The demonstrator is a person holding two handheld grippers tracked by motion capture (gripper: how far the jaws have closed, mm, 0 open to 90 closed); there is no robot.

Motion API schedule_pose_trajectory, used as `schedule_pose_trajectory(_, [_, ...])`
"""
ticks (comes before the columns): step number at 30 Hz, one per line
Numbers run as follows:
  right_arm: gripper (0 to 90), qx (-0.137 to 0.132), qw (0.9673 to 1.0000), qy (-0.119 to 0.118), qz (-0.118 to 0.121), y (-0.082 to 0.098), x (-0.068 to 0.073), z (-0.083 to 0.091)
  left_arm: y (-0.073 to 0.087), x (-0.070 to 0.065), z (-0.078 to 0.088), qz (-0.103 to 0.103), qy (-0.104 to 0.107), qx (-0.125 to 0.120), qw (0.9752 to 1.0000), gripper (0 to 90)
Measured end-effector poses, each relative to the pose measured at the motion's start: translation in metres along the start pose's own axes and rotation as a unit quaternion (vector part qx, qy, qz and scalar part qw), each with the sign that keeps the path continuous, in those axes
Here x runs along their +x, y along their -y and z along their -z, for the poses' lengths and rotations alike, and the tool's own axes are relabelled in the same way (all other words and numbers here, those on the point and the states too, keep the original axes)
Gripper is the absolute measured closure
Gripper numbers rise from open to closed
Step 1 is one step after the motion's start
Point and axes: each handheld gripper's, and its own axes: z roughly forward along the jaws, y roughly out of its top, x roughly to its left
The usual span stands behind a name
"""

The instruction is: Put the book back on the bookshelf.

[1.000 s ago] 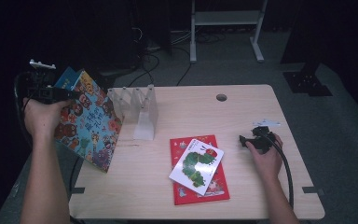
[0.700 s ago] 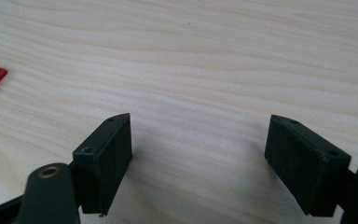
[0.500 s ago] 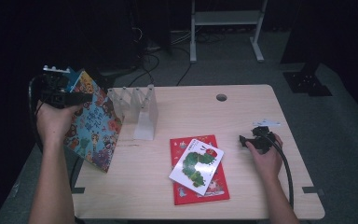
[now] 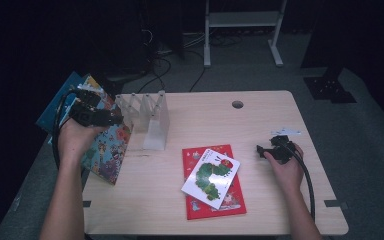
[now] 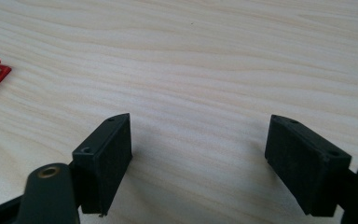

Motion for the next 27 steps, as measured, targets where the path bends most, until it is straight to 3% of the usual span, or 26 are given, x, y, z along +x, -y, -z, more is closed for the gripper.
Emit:
schedule_pose_trajectory(13, [21.1,0.001,1.0,-0.002,0.003,0.0,0.0,0.0,0.025,-0.024,-0.039,-0.039,0.028,0.023,0.9986,14.6])
schedule_pose_trajectory(17, [20.6,0.001,1.0,-0.002,0.003,0.0,0.0,0.0,0.034,-0.034,-0.051,-0.052,0.031,0.016,0.998,13.3])
schedule_pose_trajectory(27, [12.8,0.008,1.0,-0.002,0.002,0.0,0.0,-0.001,0.053,-0.058,-0.081,-0.088,0.06,0.038,0.9936,7.4])
